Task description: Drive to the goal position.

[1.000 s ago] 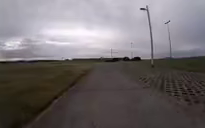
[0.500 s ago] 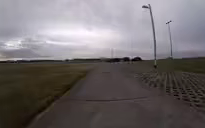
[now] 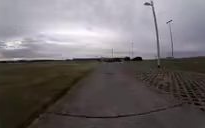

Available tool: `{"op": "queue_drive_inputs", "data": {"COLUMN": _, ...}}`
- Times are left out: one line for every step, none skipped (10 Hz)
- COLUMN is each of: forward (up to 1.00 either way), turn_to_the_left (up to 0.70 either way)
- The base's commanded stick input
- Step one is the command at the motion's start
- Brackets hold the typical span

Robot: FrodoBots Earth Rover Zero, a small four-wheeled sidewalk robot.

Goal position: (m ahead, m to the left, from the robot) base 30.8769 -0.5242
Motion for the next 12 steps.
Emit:
{"op": "queue_drive_inputs", "data": {"forward": 1.00, "turn_to_the_left": 0.00}}
{"op": "queue_drive_inputs", "data": {"forward": 1.00, "turn_to_the_left": 0.00}}
{"op": "queue_drive_inputs", "data": {"forward": 1.00, "turn_to_the_left": 0.00}}
{"op": "queue_drive_inputs", "data": {"forward": 1.00, "turn_to_the_left": 0.00}}
{"op": "queue_drive_inputs", "data": {"forward": 1.00, "turn_to_the_left": 0.00}}
{"op": "queue_drive_inputs", "data": {"forward": 1.00, "turn_to_the_left": 0.00}}
{"op": "queue_drive_inputs", "data": {"forward": 1.00, "turn_to_the_left": 0.00}}
{"op": "queue_drive_inputs", "data": {"forward": 1.00, "turn_to_the_left": 0.00}}
{"op": "queue_drive_inputs", "data": {"forward": 1.00, "turn_to_the_left": 0.00}}
{"op": "queue_drive_inputs", "data": {"forward": 1.00, "turn_to_the_left": 0.00}}
{"op": "queue_drive_inputs", "data": {"forward": 1.00, "turn_to_the_left": 0.00}}
{"op": "queue_drive_inputs", "data": {"forward": 1.00, "turn_to_the_left": 0.00}}
